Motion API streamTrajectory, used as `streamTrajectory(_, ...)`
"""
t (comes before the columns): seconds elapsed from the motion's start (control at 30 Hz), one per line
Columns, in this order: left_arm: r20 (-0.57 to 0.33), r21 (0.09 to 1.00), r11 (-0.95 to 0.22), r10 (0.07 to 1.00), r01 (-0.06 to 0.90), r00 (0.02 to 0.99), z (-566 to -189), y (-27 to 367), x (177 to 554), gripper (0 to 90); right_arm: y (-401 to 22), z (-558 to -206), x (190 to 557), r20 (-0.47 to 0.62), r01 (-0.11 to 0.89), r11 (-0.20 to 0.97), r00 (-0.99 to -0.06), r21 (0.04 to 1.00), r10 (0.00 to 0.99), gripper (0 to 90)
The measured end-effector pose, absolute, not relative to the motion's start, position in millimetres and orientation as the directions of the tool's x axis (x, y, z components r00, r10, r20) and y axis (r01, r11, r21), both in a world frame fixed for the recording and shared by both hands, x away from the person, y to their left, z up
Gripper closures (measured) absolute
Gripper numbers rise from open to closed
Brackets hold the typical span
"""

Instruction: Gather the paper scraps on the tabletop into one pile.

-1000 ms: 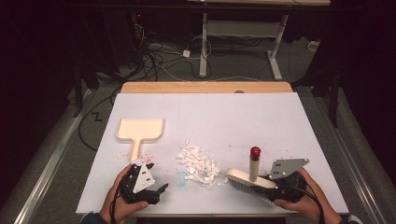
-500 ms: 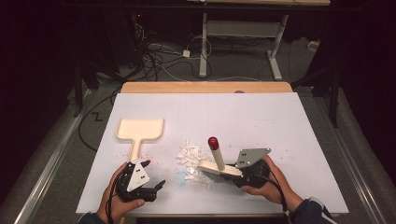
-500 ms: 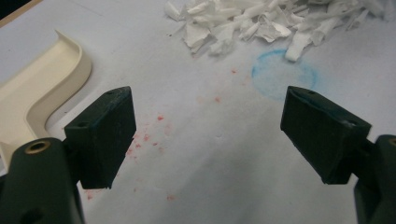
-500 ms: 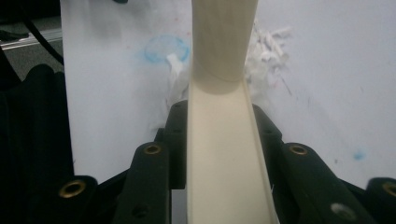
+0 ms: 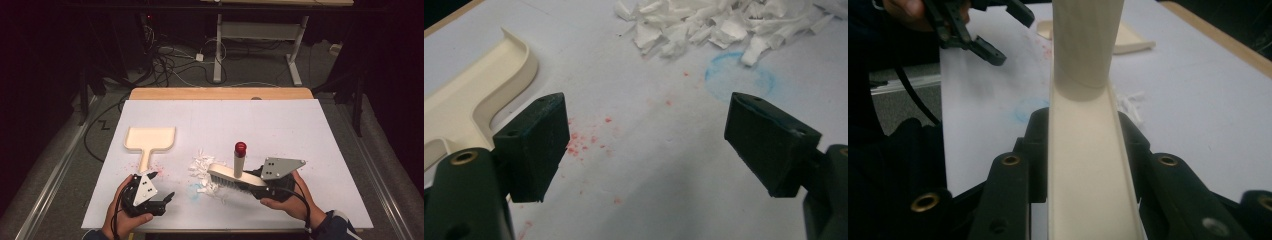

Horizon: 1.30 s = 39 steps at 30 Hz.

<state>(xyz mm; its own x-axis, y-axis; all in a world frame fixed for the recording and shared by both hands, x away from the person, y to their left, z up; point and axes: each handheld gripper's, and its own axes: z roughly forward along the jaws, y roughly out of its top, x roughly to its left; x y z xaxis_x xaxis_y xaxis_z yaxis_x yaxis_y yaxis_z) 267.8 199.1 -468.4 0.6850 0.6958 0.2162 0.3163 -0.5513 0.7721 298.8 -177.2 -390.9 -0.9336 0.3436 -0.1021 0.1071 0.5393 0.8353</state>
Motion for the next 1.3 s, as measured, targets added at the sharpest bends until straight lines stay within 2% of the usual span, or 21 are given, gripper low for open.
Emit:
streamTrajectory(0.2, 0.213, 0.792, -0.520, 0.726, 0.319, 0.654, -465, 205, 268, 17.2, -164, -398, 292, -0.036, 0.112, 0.482, -0.958, 0.869, 0.286, 67.7)
streamTrajectory(0.33, 0.212, 0.801, -0.507, 0.737, 0.318, 0.641, -463, 208, 269, 17.3, -139, -423, 290, 0.042, 0.157, 0.529, -0.974, 0.834, 0.224, 67.7)
streamTrajectory(0.5, 0.199, 0.808, -0.490, 0.750, 0.327, 0.631, -462, 210, 268, 17.3, -123, -442, 291, 0.053, 0.163, 0.558, -0.977, 0.814, 0.208, 67.8)
streamTrajectory(0.57, 0.199, 0.809, -0.489, 0.750, 0.326, 0.631, -462, 210, 268, 17.3, -119, -442, 298, 0.018, 0.146, 0.553, -0.973, 0.820, 0.230, 67.8)
streamTrajectory(0.7, 0.196, 0.808, -0.491, 0.746, 0.326, 0.637, -463, 209, 268, 17.2, -118, -444, 311, 0.018, 0.150, 0.545, -0.971, 0.825, 0.239, 67.7)
streamTrajectory(0.97, 0.200, 0.803, -0.504, 0.732, 0.320, 0.651, -464, 208, 270, 17.2, -112, -445, 355, -0.037, 0.115, 0.540, -0.964, 0.834, 0.263, 67.7)
streamTrajectory(1.3, 0.199, 0.800, -0.509, 0.724, 0.317, 0.661, -466, 207, 270, 17.2, -113, -441, 371, -0.049, 0.122, 0.530, -0.953, 0.839, 0.297, 67.7)
